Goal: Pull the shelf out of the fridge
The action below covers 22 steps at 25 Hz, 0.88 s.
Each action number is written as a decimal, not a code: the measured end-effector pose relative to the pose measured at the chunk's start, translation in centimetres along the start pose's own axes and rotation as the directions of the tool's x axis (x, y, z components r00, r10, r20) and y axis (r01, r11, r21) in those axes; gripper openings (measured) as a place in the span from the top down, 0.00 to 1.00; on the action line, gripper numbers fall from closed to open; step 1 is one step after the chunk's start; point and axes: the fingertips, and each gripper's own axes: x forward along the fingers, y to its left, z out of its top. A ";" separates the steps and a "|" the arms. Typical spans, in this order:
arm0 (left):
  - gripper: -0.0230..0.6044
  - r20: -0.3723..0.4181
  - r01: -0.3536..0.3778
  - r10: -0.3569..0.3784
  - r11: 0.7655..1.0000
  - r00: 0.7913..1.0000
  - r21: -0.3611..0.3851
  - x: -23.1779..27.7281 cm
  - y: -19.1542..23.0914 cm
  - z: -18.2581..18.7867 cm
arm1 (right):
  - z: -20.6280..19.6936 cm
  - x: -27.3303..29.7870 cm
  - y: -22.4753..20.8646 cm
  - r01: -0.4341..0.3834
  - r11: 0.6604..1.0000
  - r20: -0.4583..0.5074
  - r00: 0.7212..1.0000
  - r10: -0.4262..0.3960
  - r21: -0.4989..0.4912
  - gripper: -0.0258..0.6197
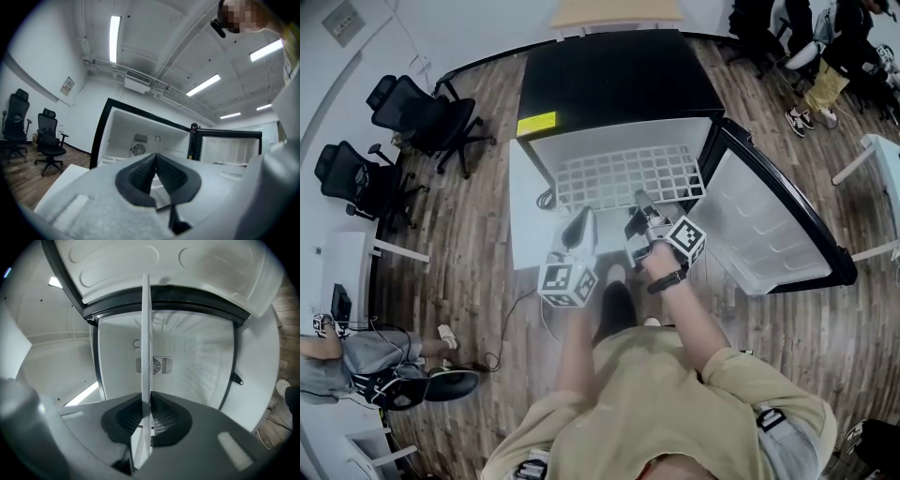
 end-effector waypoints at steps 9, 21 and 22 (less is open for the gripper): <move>0.96 0.028 -0.031 0.031 1.000 0.999 -0.001 -2.2 -1.3 0.4 | -1.2 -5.4 -0.9 0.084 0.988 -0.040 0.995 -0.089 -0.131 0.92; 0.96 0.001 -0.025 0.025 0.999 1.000 0.037 -1.9 -3.9 -1.3 | 0.0 -9.3 3.0 0.040 0.660 -0.073 0.987 -0.143 -0.750 0.91; 0.96 0.002 -0.026 0.026 0.998 1.000 0.050 -1.8 -4.1 -1.3 | 0.5 -9.5 3.6 0.038 0.586 -0.059 0.988 -0.145 -0.810 0.92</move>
